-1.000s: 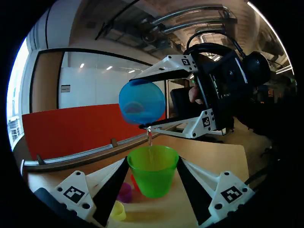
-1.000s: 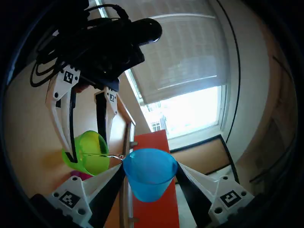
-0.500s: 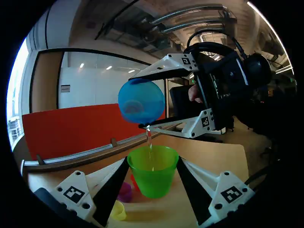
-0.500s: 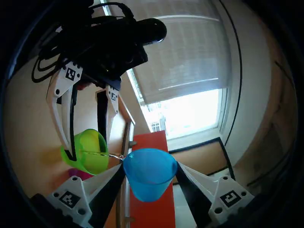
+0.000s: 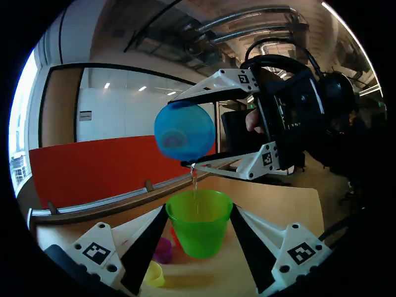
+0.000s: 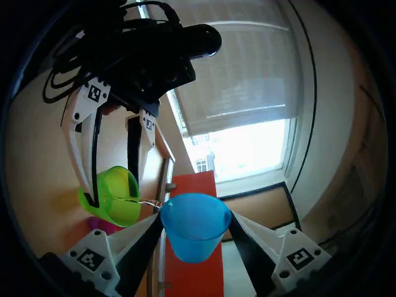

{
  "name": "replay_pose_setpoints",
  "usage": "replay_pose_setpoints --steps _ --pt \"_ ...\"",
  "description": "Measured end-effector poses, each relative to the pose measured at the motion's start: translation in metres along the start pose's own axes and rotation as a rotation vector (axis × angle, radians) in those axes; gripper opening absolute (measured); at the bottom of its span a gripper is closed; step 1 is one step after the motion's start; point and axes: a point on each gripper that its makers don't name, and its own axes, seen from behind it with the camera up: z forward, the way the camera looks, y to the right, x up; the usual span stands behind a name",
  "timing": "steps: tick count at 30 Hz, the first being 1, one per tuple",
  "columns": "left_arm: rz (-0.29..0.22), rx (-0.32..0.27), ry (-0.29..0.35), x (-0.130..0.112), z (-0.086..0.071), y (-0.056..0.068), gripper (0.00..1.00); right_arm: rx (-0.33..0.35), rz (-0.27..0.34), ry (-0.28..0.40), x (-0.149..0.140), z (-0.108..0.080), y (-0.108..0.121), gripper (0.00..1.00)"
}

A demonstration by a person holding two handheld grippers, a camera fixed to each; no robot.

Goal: Pour water

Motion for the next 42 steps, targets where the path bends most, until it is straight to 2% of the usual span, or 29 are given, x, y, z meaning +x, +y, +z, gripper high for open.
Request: replay_pose_setpoints --steps 42 --pt "-0.005 0.006 0.012 0.0029 -0.0008 -0.0028 0.89 -0.002 -0.093 0.002 0.0034 0.0014 0.0062 0.93"
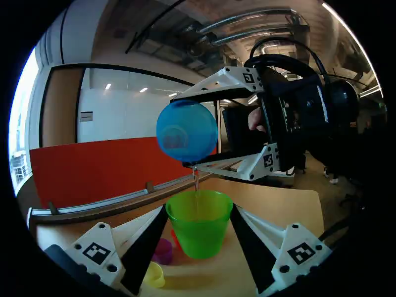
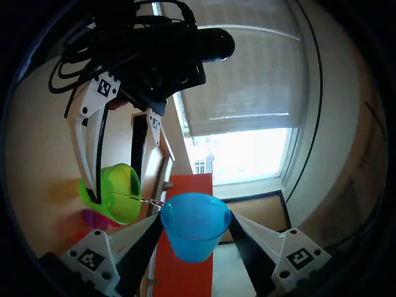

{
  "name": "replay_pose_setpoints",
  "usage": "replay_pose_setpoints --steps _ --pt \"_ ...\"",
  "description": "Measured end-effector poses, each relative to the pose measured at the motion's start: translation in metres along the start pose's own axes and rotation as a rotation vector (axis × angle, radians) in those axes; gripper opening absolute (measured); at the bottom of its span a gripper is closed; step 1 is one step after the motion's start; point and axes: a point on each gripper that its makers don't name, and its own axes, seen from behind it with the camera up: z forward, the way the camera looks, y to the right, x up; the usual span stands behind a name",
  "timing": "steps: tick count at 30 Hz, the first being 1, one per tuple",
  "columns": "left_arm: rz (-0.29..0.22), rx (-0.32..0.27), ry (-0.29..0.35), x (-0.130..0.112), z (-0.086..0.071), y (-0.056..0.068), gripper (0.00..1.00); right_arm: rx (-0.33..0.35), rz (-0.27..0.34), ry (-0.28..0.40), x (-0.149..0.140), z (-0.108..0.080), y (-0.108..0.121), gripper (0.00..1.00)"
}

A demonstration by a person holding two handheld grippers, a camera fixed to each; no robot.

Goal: Pour water

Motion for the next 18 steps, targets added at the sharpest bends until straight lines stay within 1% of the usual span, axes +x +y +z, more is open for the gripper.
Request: replay_pose_setpoints --steps 18 --pt "-0.002 0.001 0.005 0.0005 -0.0013 0.0008 0.89 -0.002 -0.039 -0.003 -0.0005 0.0003 0.0020 0.93"
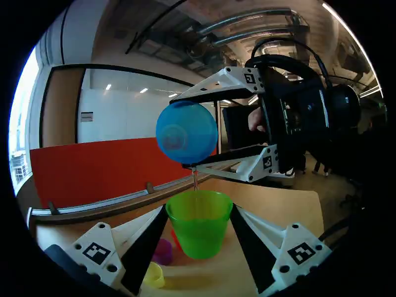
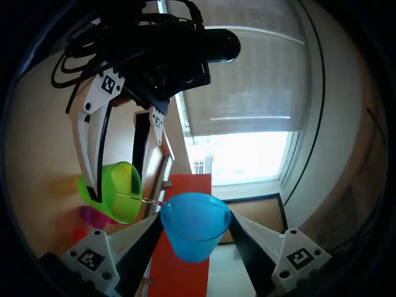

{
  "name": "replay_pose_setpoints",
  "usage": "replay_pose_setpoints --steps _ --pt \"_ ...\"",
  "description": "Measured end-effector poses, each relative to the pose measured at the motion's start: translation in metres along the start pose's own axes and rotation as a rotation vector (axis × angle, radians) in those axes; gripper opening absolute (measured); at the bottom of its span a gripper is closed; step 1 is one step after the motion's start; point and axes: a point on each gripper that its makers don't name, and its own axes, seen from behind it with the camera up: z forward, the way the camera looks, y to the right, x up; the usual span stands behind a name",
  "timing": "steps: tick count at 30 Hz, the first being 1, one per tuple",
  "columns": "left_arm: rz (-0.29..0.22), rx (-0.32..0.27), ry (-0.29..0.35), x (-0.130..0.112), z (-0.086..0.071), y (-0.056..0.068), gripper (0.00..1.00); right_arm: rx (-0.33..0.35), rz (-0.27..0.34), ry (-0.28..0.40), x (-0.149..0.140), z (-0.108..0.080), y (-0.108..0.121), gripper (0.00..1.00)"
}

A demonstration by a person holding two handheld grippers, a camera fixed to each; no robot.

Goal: Pour water

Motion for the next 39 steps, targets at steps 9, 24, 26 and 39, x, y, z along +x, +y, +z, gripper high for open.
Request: replay_pose_setpoints --steps 9,24,26,39 --pt "-0.001 0.000 0.002 0.0017 -0.0005 0.0002 0.89 -0.005 -0.014 -0.001 0.0017 -0.0004 0.0021 0.93" --pt "-0.001 0.001 0.004 0.0023 0.0000 0.0004 0.89 0.005 -0.046 -0.005 0.0031 0.0013 -0.0037 0.93" --pt "0.000 -0.001 0.005 0.0034 -0.0003 0.0016 0.89 0.004 -0.052 -0.006 0.0029 0.0015 -0.0033 0.93" --pt "0.001 0.000 0.006 0.0021 0.0007 0.0007 0.89 -0.002 -0.061 -0.010 0.0000 0.0004 -0.0014 0.93"
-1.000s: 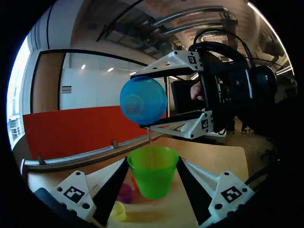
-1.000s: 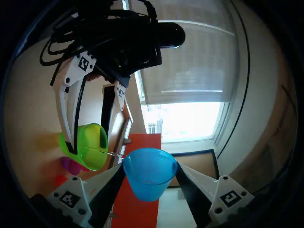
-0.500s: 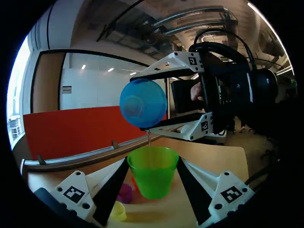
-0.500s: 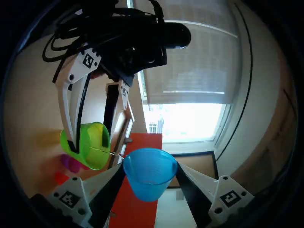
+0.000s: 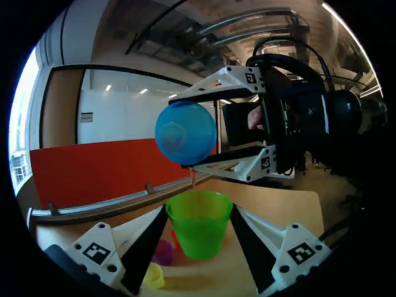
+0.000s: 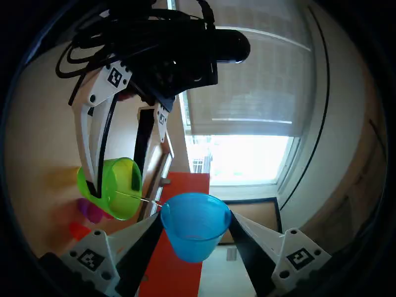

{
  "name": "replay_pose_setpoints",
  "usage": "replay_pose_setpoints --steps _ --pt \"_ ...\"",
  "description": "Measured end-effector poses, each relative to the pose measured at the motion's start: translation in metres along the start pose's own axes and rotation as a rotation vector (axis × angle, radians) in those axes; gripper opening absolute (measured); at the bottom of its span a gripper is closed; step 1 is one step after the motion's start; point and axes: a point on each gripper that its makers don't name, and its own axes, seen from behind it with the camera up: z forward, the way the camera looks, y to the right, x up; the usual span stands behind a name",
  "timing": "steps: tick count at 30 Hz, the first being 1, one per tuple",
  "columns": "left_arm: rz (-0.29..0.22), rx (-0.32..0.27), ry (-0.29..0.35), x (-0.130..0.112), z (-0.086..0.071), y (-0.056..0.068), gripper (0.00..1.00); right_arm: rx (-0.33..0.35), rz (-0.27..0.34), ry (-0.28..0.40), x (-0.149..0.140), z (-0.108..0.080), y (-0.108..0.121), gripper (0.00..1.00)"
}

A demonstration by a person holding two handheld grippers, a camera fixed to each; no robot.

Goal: Pour water

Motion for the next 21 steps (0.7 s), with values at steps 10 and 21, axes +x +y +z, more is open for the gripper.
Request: replay_pose_setpoints --steps 10,21 --pt "0.001 -0.001 0.000 -0.0002 0.0009 0.0005 0.89 -0.001 -0.016 0.004 0.0018 0.0010 0.0017 0.93" --pt "0.000 0.003 0.000 0.0005 0.0001 -0.0016 0.89 -0.001 -0.033 0.007 0.0049 0.0028 0.0024 0.93"
